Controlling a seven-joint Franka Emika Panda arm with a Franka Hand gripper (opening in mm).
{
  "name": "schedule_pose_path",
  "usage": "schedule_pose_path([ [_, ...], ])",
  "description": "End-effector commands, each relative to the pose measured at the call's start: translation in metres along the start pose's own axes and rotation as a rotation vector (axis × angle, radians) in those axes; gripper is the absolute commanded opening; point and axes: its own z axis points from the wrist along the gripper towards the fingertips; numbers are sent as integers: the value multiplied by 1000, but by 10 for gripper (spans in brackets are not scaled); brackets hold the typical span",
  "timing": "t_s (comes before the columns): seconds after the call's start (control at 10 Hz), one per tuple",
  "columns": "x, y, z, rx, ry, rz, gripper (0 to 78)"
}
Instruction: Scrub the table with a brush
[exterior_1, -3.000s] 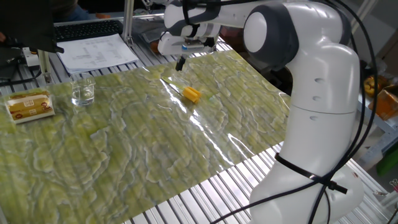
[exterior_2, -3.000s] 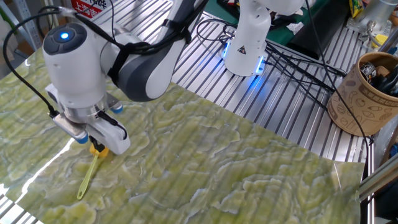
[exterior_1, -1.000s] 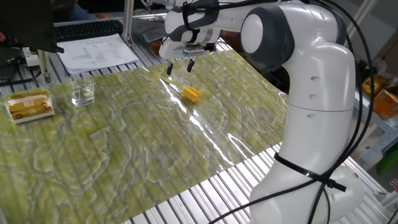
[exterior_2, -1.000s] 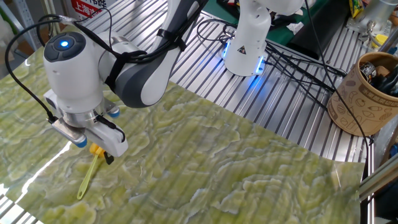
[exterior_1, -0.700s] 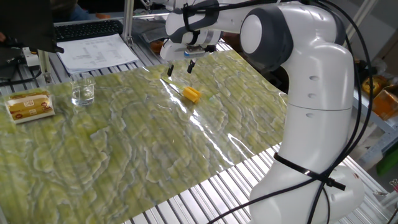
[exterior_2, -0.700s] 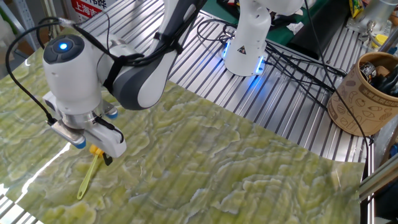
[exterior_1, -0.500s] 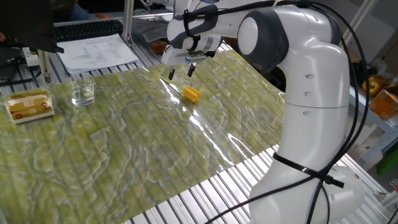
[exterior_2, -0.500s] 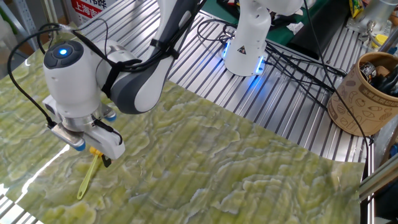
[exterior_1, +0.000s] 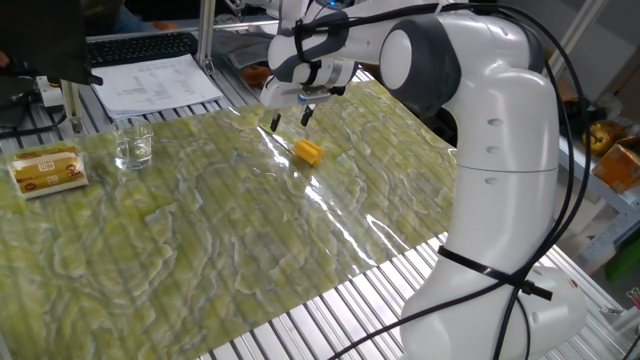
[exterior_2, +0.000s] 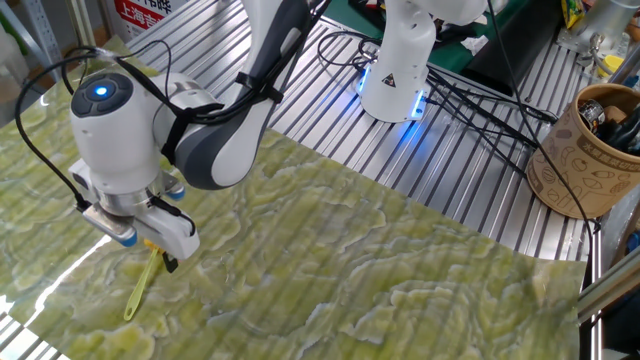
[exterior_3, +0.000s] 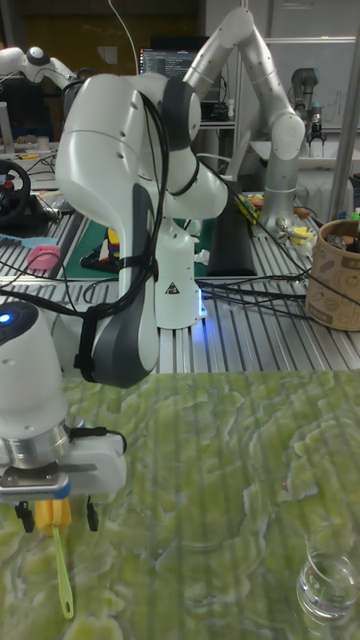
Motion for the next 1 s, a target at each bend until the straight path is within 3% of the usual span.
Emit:
schedule_pose_path([
  [0.1,-2,-1,5,-2,-9,-1,775],
  [0.6,-6,-3,13,-24,-9,0,775],
  [1.0,-6,-3,13,-20,-13,1,775],
])
